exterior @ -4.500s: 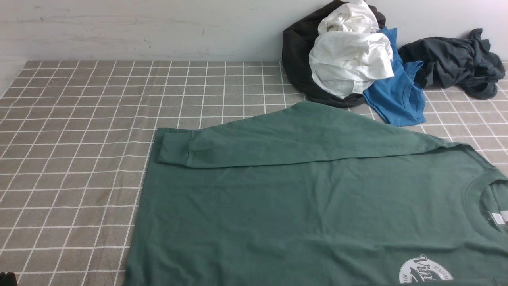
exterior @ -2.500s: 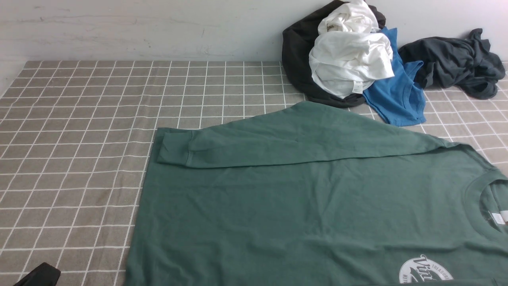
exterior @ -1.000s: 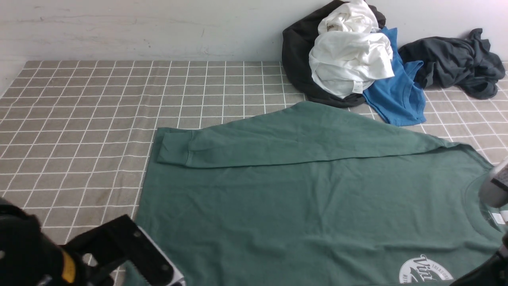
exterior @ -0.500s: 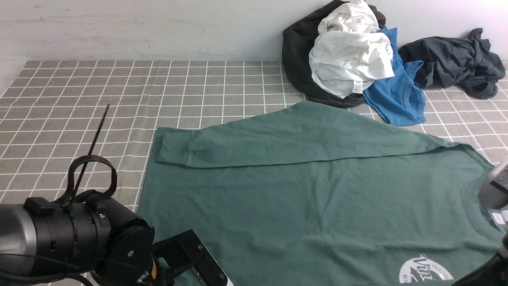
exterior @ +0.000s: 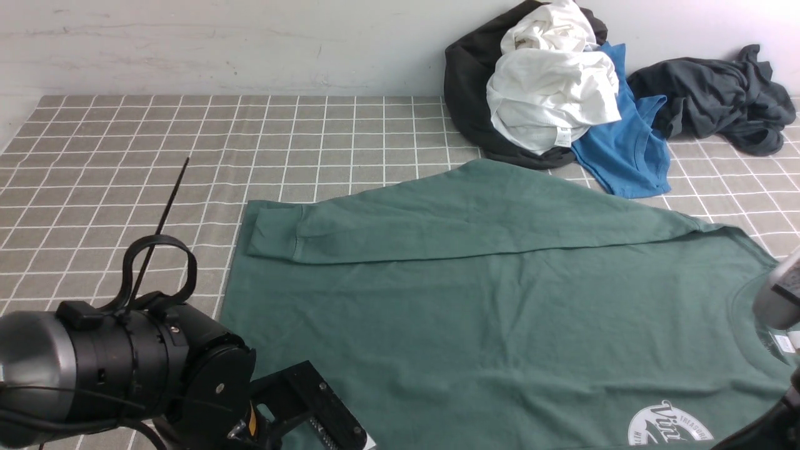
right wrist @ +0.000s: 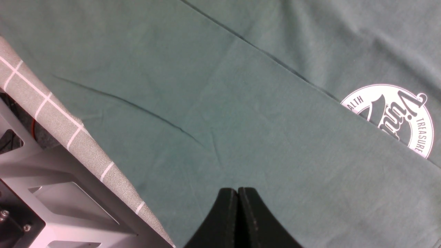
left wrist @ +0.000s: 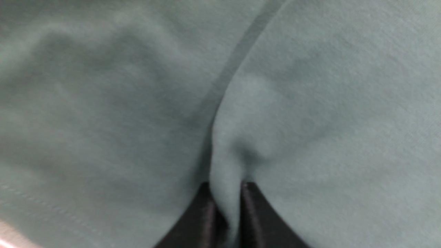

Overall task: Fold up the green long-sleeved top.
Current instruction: Use the left arm to clamp the cuff closest to it, then use the left arm to drag and place the cuff at the centered position on the left edge of the fabric

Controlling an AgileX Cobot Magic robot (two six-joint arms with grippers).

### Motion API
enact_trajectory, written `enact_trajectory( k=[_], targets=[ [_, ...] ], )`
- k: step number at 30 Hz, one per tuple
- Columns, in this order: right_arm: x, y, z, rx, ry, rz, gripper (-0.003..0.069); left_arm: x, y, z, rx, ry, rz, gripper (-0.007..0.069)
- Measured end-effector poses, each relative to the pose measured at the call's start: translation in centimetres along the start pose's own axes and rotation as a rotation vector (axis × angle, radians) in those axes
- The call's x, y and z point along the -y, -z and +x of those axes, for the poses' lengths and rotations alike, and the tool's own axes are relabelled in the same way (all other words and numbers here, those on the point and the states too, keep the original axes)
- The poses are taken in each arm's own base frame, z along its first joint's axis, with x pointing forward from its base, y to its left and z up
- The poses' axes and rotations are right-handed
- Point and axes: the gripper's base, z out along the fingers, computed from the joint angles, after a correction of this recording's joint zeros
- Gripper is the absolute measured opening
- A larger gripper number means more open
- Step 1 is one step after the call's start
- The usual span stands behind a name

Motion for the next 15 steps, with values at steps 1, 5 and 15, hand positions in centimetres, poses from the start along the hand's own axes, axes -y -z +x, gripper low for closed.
enact_trajectory(
  k=[1,5,15],
  targets=[
    [0.0,0.0,0.0,0.000,0.000,0.000,-0.0014,0.0,0.1,-0.1,-0.008,-0.002,0.001,0.0029],
    [0.0,0.0,0.0,0.000,0.000,0.000,-0.0014,-0.2,1.1,-0.8,-0.030,-0.010,0.002,0.0019],
    [0.0,0.0,0.0,0.000,0.000,0.000,-0.0014,-1.8,7.0,-4.8,0.031,-0.052,-0.086,0.0016]
  ],
)
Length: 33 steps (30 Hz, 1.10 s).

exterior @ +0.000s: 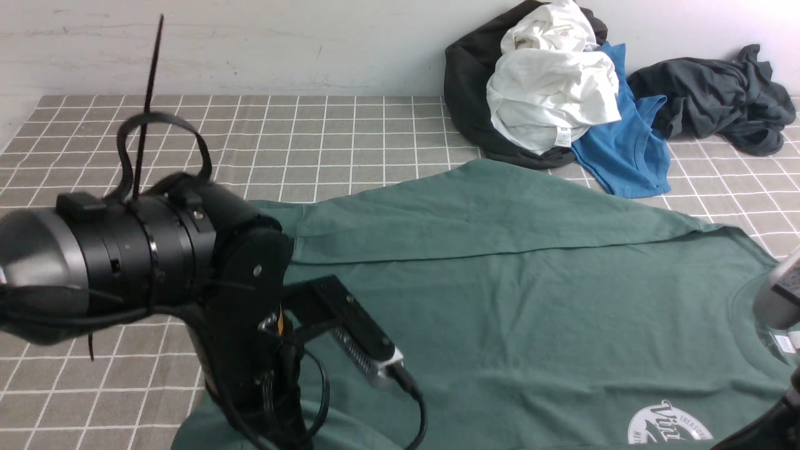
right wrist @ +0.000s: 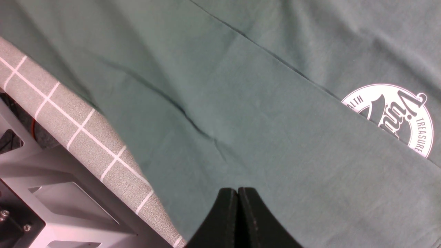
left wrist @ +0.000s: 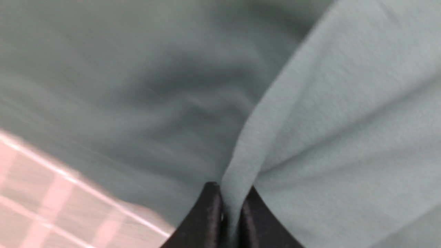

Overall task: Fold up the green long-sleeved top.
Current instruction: Use the left arm to drag and place the cuff at the centered position on the left edge of the fabric

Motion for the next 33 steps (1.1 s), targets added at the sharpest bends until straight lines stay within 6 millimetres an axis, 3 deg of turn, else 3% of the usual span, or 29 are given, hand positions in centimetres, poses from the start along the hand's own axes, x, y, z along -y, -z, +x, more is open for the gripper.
enact_trajectory(
  k=[5,9,13,19,20,21,24,28,33],
  targets=[
    [0.2,0.0,-0.2,0.024,0.007,0.024,-0.0014,-3.5,3.5,-2.6,0.132,0.060,-0.080,0.0016],
    [0.5,0.0,-0.4,0.045,0.019,0.056,-0.0014,-6.5,4.4,-4.1,0.179,0.116,-0.111,0.0016],
    [0.6,0.0,-0.4,0.049,0.023,0.066,-0.0014,-8.5,3.6,-5.0,0.171,0.138,-0.110,0.0017],
    [0.6,0.0,-0.5,0.050,0.024,0.068,-0.0014,-10.7,-1.3,-6.1,0.094,0.173,-0.075,0.0056],
    [0.6,0.0,-0.5,0.050,0.024,0.068,-0.0014,-10.8,-1.3,-6.1,0.094,0.174,-0.075,0.0059],
    [0.6,0.0,-0.5,0.050,0.025,0.068,-0.0014,-11.2,-2.3,-6.2,0.086,0.181,-0.075,0.0105],
    [0.6,0.0,-0.5,0.049,0.026,0.069,-0.0014,-12.0,-2.7,-6.3,0.094,0.215,-0.093,0.0214],
    [0.7,0.0,-0.5,0.048,0.031,0.079,-0.0014,-13.8,-1.4,-6.6,0.148,0.353,-0.125,0.0380],
    [1.1,0.1,-0.6,0.060,0.042,0.118,-0.0014,-17.1,-0.2,-7.0,0.236,0.484,-0.132,0.0479]
  ],
)
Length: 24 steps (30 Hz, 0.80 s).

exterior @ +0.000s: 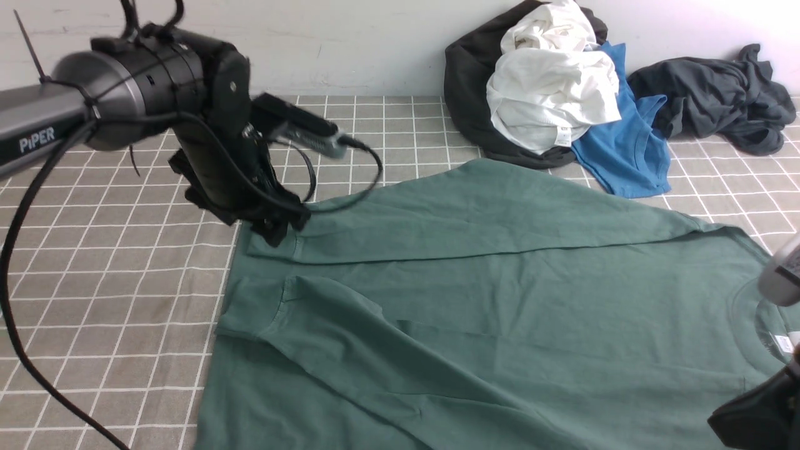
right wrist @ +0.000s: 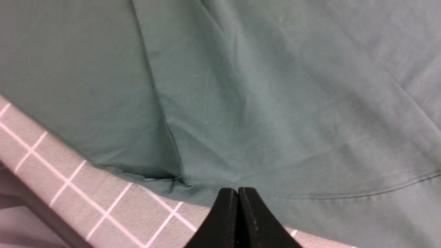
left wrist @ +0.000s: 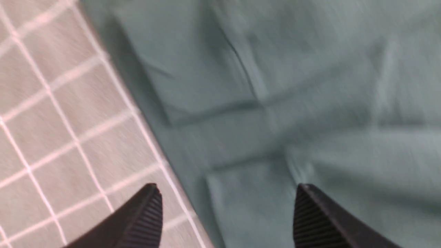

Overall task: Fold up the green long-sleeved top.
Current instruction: Use the left arm to clamp the cuff farthest from it

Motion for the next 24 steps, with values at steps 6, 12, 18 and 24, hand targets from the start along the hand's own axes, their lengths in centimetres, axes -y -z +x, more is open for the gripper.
enact_trajectory(
  k=[6,12,18,24],
  targets=[
    [0.3,0.0,-0.3,0.030,-0.048,0.028,-0.0014,-2.6,-2.9,-1.9,0.018,0.102,0.029,0.0484],
    [0.3,0.0,-0.3,0.034,-0.098,0.034,-0.0014,-3.4,-7.8,-3.0,-0.013,0.136,0.050,0.0444],
    [0.3,0.0,-0.3,0.034,-0.107,0.034,-0.0014,-2.9,-9.5,-2.9,-0.033,0.175,0.109,0.0390],
    [0.3,0.0,-0.3,0.034,-0.108,0.035,-0.0014,-2.8,-9.5,-2.9,-0.043,0.181,0.120,0.0283]
  ],
)
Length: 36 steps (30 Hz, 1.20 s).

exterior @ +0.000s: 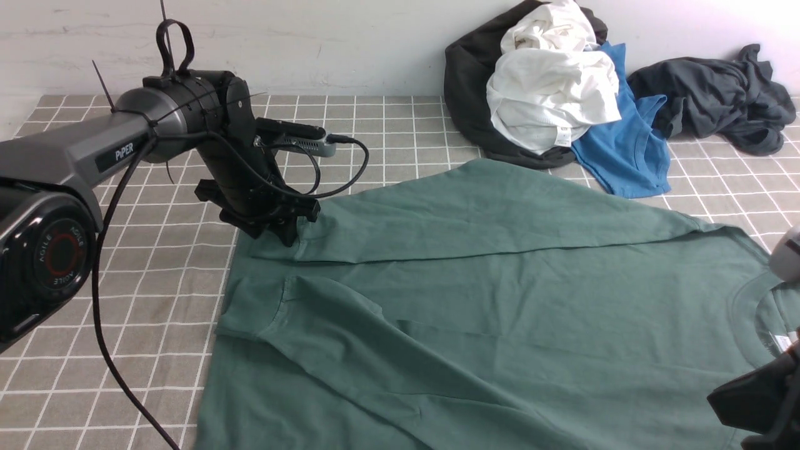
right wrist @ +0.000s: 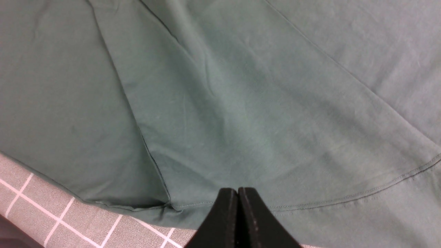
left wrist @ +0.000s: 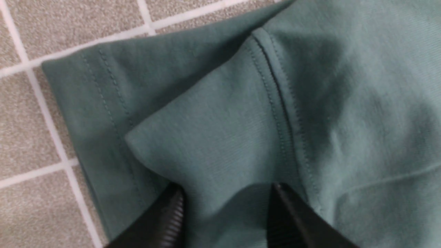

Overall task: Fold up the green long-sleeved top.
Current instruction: Use the left arm to clamp the cuff farthest from it, then use the left arm to drag and drop the cuff onto the cuff closest to the left arm

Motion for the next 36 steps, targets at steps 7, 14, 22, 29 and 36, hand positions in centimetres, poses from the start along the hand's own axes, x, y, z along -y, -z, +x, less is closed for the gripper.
enact_trajectory(
  k=[7,14,22,29,36],
  targets=[
    [0.0,0.0,0.0,0.002,0.000,0.001,-0.0014,0.1,0.6,0.0,0.003,-0.003,0.001,0.0043],
    [0.1,0.0,0.0,0.003,0.008,0.014,-0.0014,0.9,5.2,-0.2,0.033,0.006,0.037,0.0015],
    [0.7,0.0,0.2,-0.027,0.049,0.073,-0.0014,3.5,16.7,3.6,0.093,0.095,0.183,0.0015],
    [0.4,0.0,0.6,-0.069,0.042,0.044,-0.0014,3.9,18.7,10.9,0.045,0.146,0.176,0.0015],
    [-0.8,-0.1,0.7,-0.094,0.104,0.003,-0.0014,3.5,14.8,18.0,-0.017,0.207,0.144,0.0017]
  ],
)
